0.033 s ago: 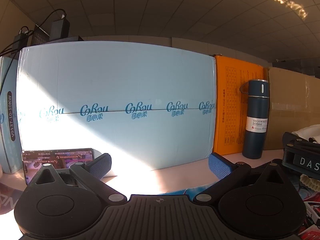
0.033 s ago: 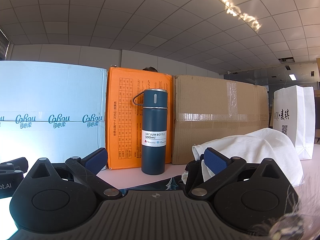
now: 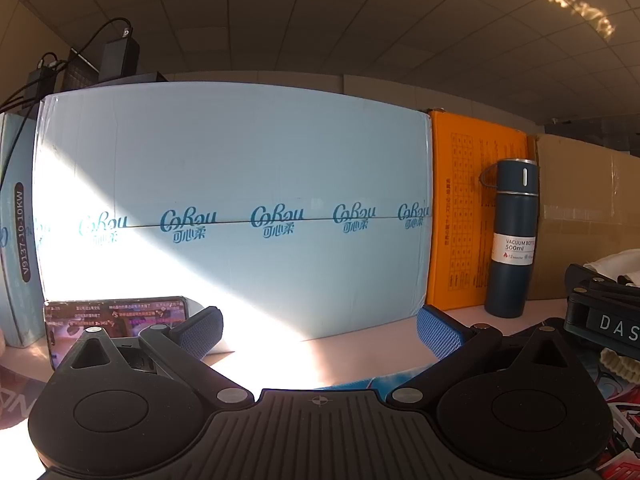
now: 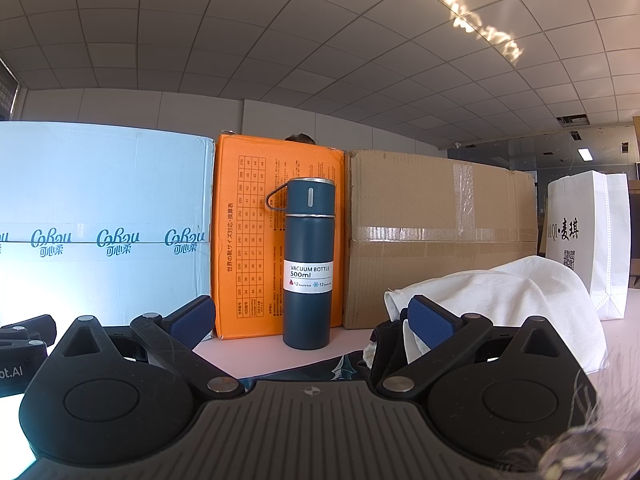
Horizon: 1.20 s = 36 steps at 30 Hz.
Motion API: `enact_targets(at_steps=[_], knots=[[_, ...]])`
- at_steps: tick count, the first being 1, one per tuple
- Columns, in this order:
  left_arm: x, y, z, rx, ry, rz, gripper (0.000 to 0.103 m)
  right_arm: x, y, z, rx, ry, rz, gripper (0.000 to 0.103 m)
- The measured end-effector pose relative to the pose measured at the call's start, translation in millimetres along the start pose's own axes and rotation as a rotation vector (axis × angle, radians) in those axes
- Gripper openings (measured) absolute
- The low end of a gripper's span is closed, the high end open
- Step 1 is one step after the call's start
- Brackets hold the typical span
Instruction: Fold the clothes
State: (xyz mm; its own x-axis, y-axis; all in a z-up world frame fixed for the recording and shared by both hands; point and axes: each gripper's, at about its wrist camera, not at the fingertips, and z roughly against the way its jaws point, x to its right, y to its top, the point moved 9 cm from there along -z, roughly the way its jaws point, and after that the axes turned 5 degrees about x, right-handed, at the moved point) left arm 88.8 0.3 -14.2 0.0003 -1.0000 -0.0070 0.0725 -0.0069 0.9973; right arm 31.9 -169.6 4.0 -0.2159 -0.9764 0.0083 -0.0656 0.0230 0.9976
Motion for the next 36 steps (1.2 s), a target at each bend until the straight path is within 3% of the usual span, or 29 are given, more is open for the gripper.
enact_targets(at_steps=[36], knots=[[-0.8, -0.6, -1.0, -0.005, -0.001, 0.000, 0.103, 0.6, -0.2, 0.1, 0.003, 0.001, 0.000, 0.103]])
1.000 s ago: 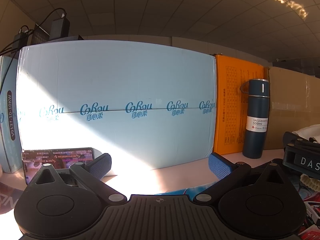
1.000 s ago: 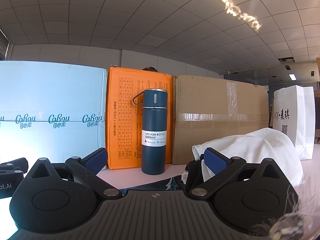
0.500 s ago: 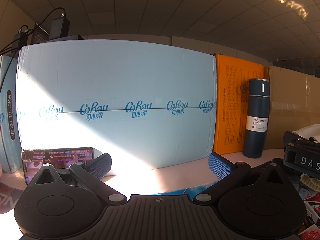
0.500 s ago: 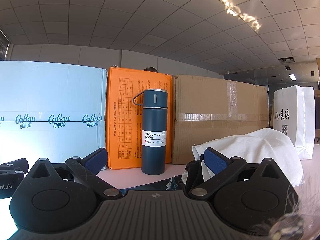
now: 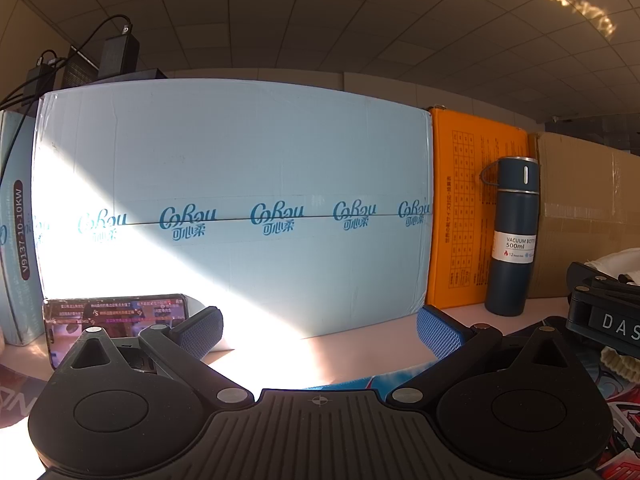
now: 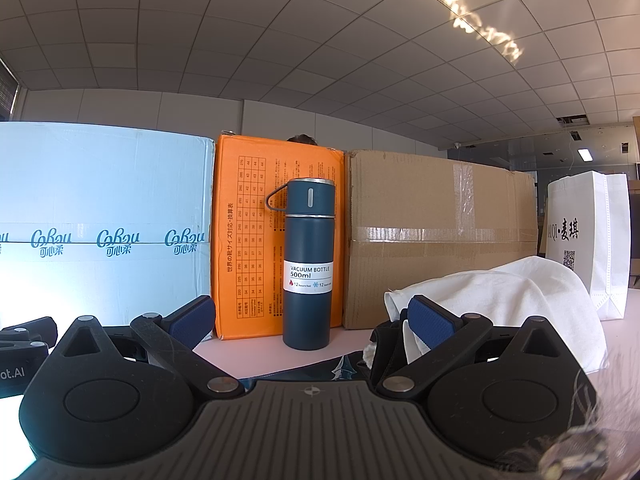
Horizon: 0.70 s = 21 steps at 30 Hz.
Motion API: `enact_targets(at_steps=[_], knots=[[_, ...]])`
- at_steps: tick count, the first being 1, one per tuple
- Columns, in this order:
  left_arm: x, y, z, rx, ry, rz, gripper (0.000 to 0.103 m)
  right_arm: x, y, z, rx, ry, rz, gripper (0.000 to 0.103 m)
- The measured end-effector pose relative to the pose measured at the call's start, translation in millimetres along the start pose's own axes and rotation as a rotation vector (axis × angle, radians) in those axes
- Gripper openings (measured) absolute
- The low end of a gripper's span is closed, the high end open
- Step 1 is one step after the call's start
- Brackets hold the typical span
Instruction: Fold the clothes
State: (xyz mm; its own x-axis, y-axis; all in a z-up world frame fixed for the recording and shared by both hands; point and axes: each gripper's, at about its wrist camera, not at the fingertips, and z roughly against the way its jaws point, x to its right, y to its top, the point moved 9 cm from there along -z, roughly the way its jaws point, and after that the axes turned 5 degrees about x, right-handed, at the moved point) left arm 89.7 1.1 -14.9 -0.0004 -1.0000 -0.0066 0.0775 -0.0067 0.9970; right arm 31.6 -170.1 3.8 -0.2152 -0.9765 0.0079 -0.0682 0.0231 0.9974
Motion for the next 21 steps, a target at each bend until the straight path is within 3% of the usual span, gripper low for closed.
enact_targets(at_steps=[21], knots=[[0.4, 0.4, -1.6, 0.000, -0.002, -0.001, 0.103, 0.0, 0.1, 0.6, 0.000, 0.001, 0.000, 0.103]])
